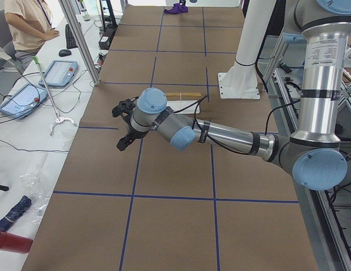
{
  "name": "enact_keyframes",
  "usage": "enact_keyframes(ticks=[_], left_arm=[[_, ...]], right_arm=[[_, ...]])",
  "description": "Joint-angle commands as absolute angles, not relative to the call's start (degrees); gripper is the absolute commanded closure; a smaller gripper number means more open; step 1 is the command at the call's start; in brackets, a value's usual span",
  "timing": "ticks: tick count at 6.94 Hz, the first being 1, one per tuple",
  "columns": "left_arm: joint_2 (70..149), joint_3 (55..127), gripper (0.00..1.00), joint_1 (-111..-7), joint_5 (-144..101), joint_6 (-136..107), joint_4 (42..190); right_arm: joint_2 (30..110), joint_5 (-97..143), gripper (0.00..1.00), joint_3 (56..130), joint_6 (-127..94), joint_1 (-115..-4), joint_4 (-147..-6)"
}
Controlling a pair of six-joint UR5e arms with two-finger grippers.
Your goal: Hang towel on rack
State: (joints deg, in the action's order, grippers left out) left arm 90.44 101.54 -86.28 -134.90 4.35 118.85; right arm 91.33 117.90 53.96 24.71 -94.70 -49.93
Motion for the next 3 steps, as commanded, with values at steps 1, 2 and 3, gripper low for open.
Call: enact_keyframes(ticks=[1, 2, 3], left_arm=[[90.44, 101.69, 0.0, -86.31, -134.91, 4.39, 118.92], [90.44, 101.78, 0.0, -86.31, -134.91, 4.39, 118.92], [90.44, 101.78, 0.0, -86.31, -134.91, 4.39, 119.09]], right_arm=[[91.58, 118.65, 0.29, 53.79, 24.26, -93.09, -49.92], [91.58, 118.74, 0.29, 53.7, 24.34, -91.51, -50.01], [91.84, 118.65, 0.3, 53.53, 24.43, -90.8, -50.01]])
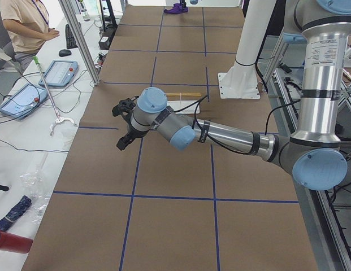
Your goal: Hang towel on rack
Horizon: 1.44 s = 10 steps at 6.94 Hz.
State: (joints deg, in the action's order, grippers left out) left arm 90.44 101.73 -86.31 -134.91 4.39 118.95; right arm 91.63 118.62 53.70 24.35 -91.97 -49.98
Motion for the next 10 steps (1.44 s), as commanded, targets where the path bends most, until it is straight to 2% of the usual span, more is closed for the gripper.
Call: enact_keyframes(ticks=[1, 2, 3, 6, 10], left_arm=[[89.83, 101.6, 0.0, -86.31, -134.83, 4.31, 120.74], [89.56, 101.69, 0.0, -86.31, -134.91, 4.31, 121.2], [89.39, 101.69, 0.0, -86.31, -134.91, 4.31, 121.2], [89.12, 101.69, 0.0, -86.31, -134.91, 4.31, 121.99], [89.3, 101.78, 0.0, -86.31, -135.26, 3.61, 123.39]], right_arm=[[92.19, 118.13, 0.5, 53.61, 24.69, -90.7, -50.01], [92.28, 116.65, 0.76, 53.61, 24.78, -90.7, -50.01], [92.2, 116.46, 0.98, 53.61, 24.96, -90.62, -50.1], [92.2, 116.45, 1.0, 55.79, 25.4, -90.7, -49.75], [92.99, 125.31, 1.0, 75.62, 25.23, -93.16, -53.35]])
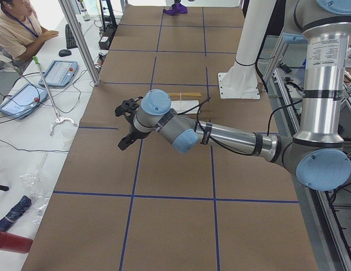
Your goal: Hang towel on rack
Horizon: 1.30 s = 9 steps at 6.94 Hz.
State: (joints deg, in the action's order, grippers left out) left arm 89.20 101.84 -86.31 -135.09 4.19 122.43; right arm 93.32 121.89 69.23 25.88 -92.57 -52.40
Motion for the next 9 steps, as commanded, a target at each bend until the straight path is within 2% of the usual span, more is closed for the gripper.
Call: enact_keyframes(ticks=[1, 4, 6, 9], left_arm=[[89.56, 102.56, 0.0, -86.31, -135.18, 3.78, 123.57], [92.18, 103.54, 0.0, -85.52, -134.56, 1.25, 121.75], [95.7, 105.29, 0.0, -80.9, -134.39, -16.18, 119.27], [104.03, 109.5, 0.0, -68.61, -134.38, -49.43, 118.21]], right_arm=[[92.73, 128.12, 1.0, 81.5, 21.74, -92.73, -53.44], [90.98, 131.04, 1.0, 99.35, -8.32, -79.86, -53.26], [81.96, 130.0, 1.0, 103.53, -26.45, -68.69, -53.09], [78.5, 113.89, 1.0, 112.12, -38.45, -51.48, -53.09]])
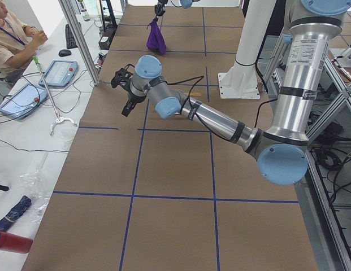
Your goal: Hang towel on rack
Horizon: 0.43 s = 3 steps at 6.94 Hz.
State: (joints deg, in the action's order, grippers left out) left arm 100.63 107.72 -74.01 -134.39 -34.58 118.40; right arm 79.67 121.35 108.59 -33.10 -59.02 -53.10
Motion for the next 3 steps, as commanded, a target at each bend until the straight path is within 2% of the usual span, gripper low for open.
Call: enact_keyframes(ticks=[1, 2, 3], left_arm=[[107.98, 109.34, 0.1, -63.86, -134.3, -62.71, 118.04], [112.72, 109.51, 0.2, -59.2, -130.21, -74.59, 115.43], [117.98, 109.42, 0.22, -54.28, -123.21, -80.97, 109.57]], right_arm=[[75.79, 108.95, 1.0, 113.37, -41.89, -46.54, -53.09], [73.5, 104.72, 1.0, 113.55, -43.23, -43.01, -53.09], [72.61, 102.24, 1.0, 114.51, -43.24, -40.8, -53.09]])
